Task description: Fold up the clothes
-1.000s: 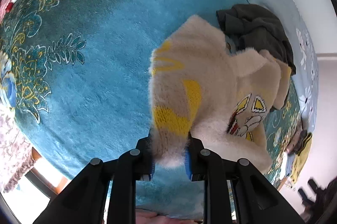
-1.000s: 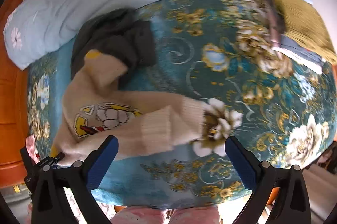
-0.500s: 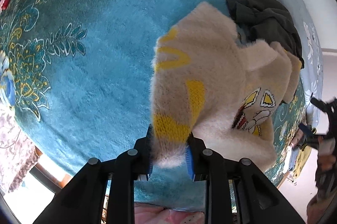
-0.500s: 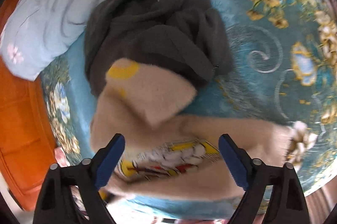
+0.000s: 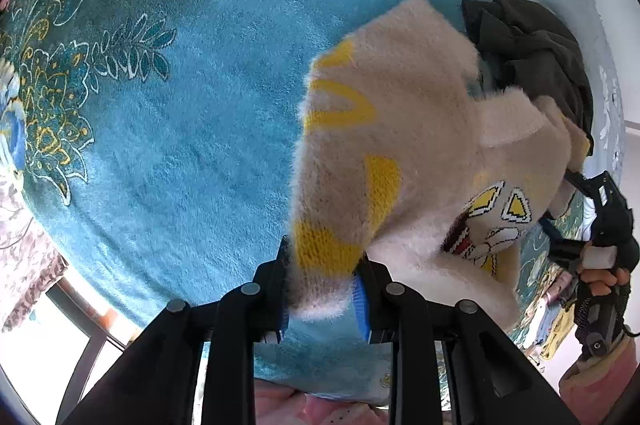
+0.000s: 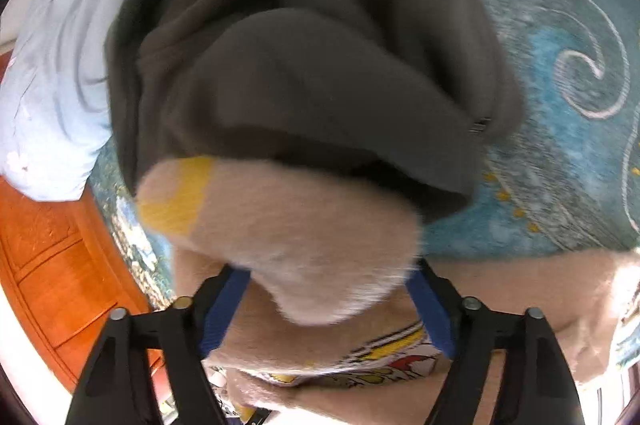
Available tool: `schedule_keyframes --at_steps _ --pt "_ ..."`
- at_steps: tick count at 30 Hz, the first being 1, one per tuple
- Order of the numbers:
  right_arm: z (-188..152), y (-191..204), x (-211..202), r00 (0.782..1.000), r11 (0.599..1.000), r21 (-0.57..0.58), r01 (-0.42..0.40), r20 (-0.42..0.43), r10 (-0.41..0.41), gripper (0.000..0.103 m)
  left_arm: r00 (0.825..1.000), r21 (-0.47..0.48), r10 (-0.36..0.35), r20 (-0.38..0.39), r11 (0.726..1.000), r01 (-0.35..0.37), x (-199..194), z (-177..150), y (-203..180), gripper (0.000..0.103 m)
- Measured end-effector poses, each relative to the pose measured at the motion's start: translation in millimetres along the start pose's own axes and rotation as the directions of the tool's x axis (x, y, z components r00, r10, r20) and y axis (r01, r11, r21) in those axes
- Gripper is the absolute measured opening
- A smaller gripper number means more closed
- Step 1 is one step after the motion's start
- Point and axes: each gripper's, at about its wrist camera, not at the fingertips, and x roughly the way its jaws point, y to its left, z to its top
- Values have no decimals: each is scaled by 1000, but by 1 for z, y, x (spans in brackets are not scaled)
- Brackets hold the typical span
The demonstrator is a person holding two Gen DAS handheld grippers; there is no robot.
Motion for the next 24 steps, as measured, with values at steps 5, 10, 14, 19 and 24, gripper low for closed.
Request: schedule_keyframes --at_steps 5,10,14,19,24 --pt "-5 20 -7 1000 998 -51 22 22 -21 49 1000 22 23 6 999 -23 3 6 -7 26" --pt "-6 17 -34 994 994 15 -109 34 108 21 999 72 23 39 997 -26 -5 7 -19 26" --pt "-20 23 -67 983 986 -37 -164 81 166 17 995 144 -19 96 990 5 -25 2 -34 25" --pt "-49 35 -132 956 969 -162 -184 198 215 16 983 238 -85 163 970 45 -54 -6 -53 23" --pt "-74 39 -214 905 948 -245 -204 321 278 16 958 367 -179 226 926 86 -104 -24 -88 21"
